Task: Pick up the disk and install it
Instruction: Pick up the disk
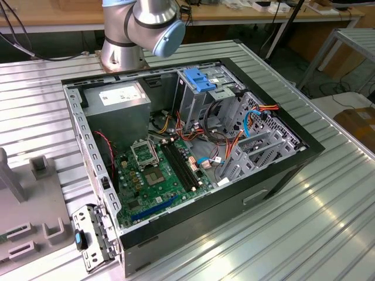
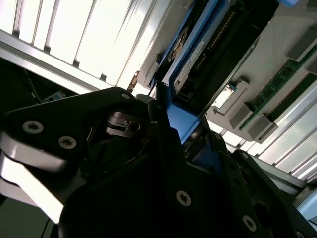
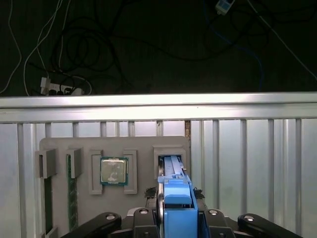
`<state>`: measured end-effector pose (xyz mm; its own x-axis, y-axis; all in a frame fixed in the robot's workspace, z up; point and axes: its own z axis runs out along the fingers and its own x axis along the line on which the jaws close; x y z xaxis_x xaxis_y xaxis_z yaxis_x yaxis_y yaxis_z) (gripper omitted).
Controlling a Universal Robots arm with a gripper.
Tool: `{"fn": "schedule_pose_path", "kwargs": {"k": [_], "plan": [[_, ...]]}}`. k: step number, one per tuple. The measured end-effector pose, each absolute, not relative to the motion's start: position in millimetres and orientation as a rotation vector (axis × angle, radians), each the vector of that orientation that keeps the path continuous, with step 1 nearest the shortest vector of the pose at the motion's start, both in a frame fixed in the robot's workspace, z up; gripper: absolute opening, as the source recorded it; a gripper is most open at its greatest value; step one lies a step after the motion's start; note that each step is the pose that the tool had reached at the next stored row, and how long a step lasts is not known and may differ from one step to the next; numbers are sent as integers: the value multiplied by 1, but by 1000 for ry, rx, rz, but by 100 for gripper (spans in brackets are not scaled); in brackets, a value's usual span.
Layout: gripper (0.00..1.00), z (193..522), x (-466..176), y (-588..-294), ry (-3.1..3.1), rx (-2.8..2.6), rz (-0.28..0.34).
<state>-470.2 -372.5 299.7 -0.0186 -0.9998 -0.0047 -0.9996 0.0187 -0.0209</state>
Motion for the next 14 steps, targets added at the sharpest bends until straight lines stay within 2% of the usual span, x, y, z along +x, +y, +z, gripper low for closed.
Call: {"fn": "schedule_pose_path", "kwargs": {"k": [14], "plan": [[37,372,-470,-373,2228,-2187,-20]]}}
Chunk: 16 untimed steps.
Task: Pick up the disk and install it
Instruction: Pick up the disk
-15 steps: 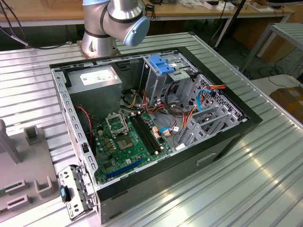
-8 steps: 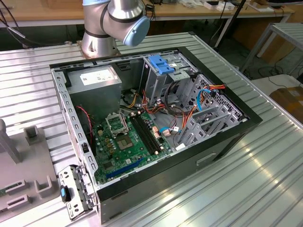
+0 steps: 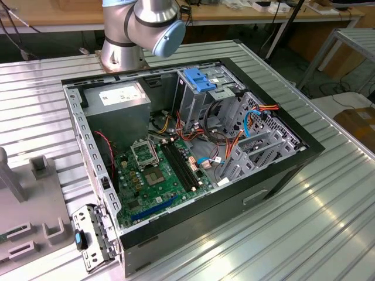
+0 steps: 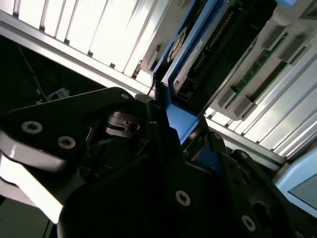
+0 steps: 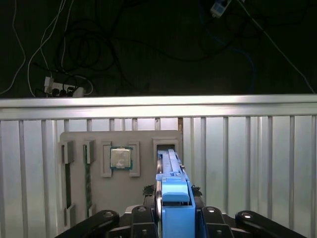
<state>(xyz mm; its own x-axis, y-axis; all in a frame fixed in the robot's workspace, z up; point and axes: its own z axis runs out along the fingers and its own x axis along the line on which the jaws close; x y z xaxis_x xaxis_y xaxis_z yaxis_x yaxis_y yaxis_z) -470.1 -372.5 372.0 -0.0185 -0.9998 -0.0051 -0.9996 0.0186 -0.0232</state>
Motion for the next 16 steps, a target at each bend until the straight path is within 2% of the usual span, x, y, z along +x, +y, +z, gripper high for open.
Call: {"fn": "schedule_pose_path", "kwargs": {"k": [16], "plan": [[37,513,-470,-373,2226,-2185,-25]]}}
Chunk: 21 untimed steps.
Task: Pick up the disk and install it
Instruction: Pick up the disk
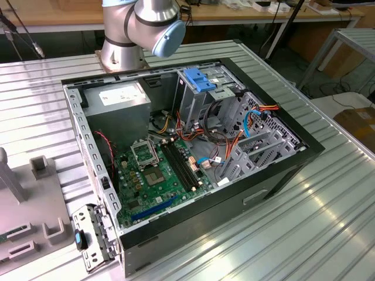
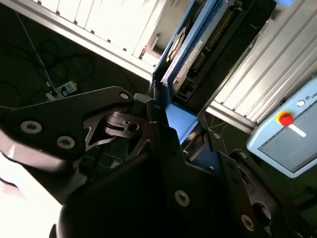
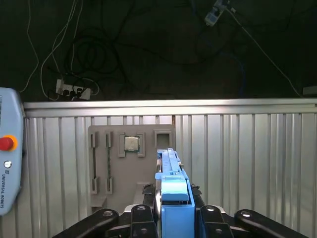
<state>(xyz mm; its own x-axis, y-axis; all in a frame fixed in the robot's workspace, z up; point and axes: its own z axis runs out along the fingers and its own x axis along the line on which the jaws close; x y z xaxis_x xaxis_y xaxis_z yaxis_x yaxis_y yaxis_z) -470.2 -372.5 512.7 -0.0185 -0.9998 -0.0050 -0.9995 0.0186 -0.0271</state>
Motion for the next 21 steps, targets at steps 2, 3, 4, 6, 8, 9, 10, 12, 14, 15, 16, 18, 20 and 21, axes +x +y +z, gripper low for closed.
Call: {"fn": "schedule_pose_path", "kwargs": {"k": [2,3,4,6,8,9,10,12,14,15,16,18,20,21], "plan": [[37,524,-470,-372,2226,-2185,-25],[37,531,-470,-372,2226,-2185,-25],[37,532,-470,-372,2226,-2185,-25],[37,532,-470,-372,2225,-2184,-25],[37,532,-470,-372,2225,-2184,-25],[37,532,-469,-373,2225,-2185,-25],[37,532,-467,-373,2225,-2185,-25],[37,532,-462,-373,2225,-2185,-25],[37,532,-456,-373,2225,-2184,-25],[37,531,-452,-373,2225,-2185,-25],[37,531,-448,-373,2225,-2184,-25],[37,531,-443,-372,2225,-2184,-25],[37,531,-439,-372,2225,-2184,-25],[37,531,-436,-373,2225,-2185,-25]]}}
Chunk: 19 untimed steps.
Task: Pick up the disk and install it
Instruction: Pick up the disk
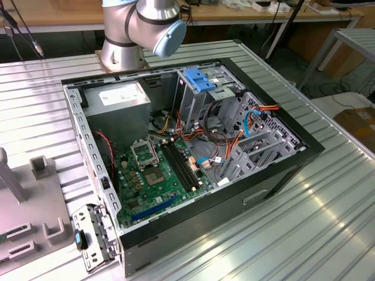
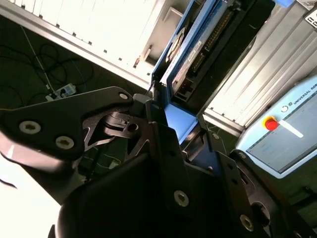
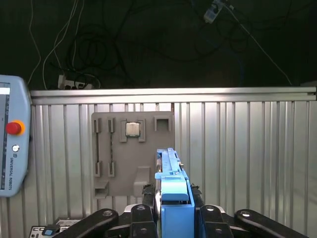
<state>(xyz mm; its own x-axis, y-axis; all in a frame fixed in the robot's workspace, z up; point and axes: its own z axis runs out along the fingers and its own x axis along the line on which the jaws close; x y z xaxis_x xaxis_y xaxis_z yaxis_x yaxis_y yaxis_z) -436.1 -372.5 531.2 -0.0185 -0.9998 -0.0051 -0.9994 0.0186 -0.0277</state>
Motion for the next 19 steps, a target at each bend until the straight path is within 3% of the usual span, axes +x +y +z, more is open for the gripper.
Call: {"fn": "schedule_pose_path", "kwargs": {"k": [19], "plan": [[37,531,-395,-373,2225,-2184,-25]]}}
